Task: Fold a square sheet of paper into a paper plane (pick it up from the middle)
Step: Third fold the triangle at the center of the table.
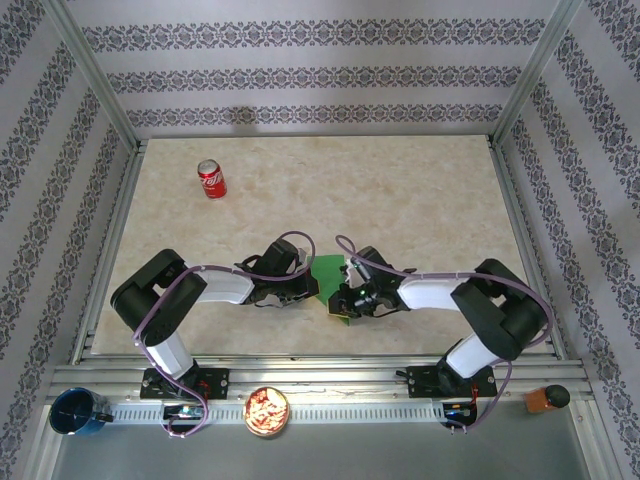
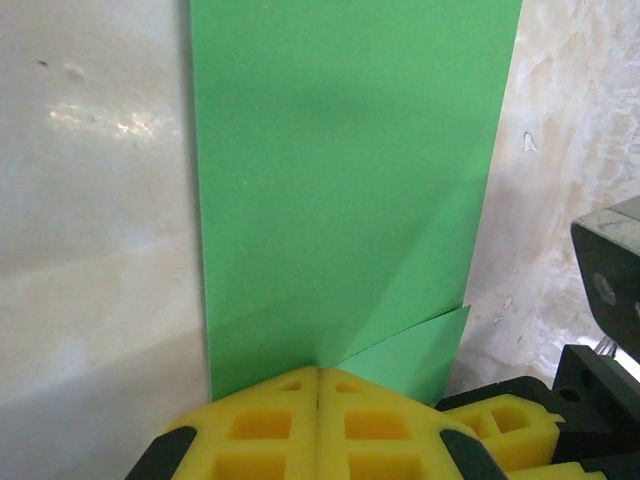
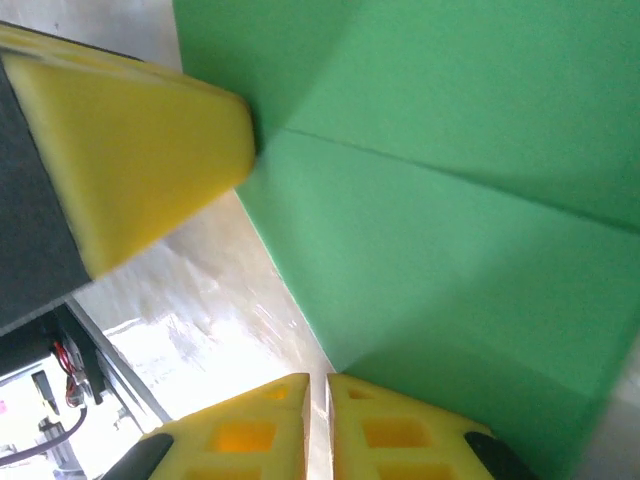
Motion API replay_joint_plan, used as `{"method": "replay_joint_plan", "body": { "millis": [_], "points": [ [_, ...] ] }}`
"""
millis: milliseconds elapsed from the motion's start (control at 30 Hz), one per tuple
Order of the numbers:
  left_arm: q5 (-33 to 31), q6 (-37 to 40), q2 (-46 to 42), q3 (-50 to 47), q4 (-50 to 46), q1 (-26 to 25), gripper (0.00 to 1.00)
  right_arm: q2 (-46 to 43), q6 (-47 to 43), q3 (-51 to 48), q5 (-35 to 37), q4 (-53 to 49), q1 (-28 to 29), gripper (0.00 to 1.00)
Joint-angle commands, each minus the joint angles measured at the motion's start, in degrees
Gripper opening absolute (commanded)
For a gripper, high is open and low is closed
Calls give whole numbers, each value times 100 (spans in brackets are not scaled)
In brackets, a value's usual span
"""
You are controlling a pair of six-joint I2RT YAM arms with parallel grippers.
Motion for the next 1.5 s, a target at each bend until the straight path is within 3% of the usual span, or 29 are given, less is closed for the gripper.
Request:
{"method": "replay_joint_plan", "body": {
  "millis": [0,400,733,867,1167,1467],
  "points": [
    [-717,-24,462,-371,-930,-53,0,-200,-152,-396,97,-378,-125,16],
    [-733,6,433,-332,-952,-53,0,-1338,-135,-1259,240,-786,-363,18],
    [-868,36,110,-335,-1114,-54,0,-2159,-267,-1071,271,-1151,-326,17],
    [-883,24,60,-372,-1081,-53,0,-2052,-196,-715,112,-761,-188,15],
    [-888,52,-36,-407,-1043,-61,0,-700,-496,-58,147,-831,-118,12],
    [-950,92,-134,-408,-1142,-57,0,-1228,-449,-702,263,-1095,-66,14]
  ]
}}
